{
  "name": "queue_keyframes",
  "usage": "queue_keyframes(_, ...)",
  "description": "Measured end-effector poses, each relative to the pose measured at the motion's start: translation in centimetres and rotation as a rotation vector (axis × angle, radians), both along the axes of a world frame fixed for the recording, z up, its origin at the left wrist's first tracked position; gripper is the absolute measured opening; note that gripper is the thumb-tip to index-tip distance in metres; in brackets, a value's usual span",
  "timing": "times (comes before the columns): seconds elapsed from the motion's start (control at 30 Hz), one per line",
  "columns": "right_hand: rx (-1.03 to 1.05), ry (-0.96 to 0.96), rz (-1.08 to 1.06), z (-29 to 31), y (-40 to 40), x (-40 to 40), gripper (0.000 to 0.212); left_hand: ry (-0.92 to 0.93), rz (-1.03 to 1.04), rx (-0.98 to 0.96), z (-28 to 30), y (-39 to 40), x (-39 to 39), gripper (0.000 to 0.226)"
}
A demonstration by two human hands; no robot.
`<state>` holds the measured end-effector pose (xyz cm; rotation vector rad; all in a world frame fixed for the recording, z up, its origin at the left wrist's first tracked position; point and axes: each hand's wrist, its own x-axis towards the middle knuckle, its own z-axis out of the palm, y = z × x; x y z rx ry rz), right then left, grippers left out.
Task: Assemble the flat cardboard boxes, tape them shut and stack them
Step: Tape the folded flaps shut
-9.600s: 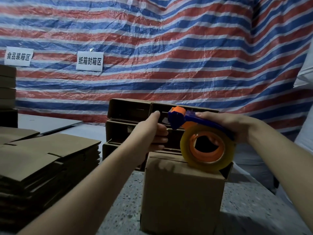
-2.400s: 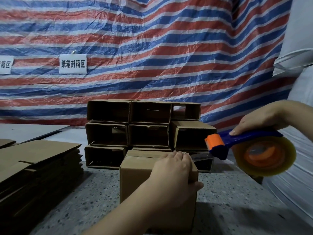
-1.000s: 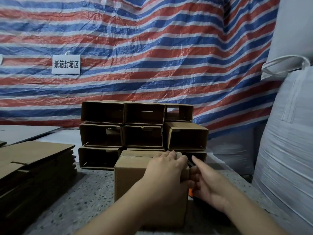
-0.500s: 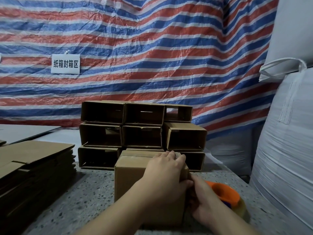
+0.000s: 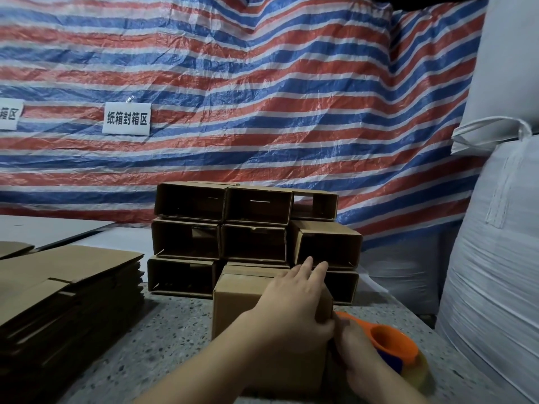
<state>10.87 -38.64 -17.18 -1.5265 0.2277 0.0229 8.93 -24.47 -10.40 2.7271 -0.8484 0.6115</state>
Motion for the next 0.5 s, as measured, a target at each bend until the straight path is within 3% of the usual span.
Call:
queue_keyframes(0.2,-0.263,-0.276,-0.072,-0.1,-1.0,-0.3,0.049,-0.162,-0.114,-0.44,1.1,2.8,-1.6,0.067)
queue_keyframes(0.33,-0.334,-0.416,0.037,-0.4,-1.3,-1.2,0.051,-0.287,0.036,-0.771,-0.5,7.0,-2.5,0.068)
queue_keyframes(0.4,-0.322,-0.453,0.116,-0.9,-1.4,-1.6,0.06,-0.217,0.112,-0.879,-2.6,9.0,-2.6,0.073)
queue_keyframes(0.5,-0.283,-0.471,0.243,-1.9,-1.4,-1.6,0.067,0.048,0.184,-0.949,-6.1,10.9,-2.8,0.073)
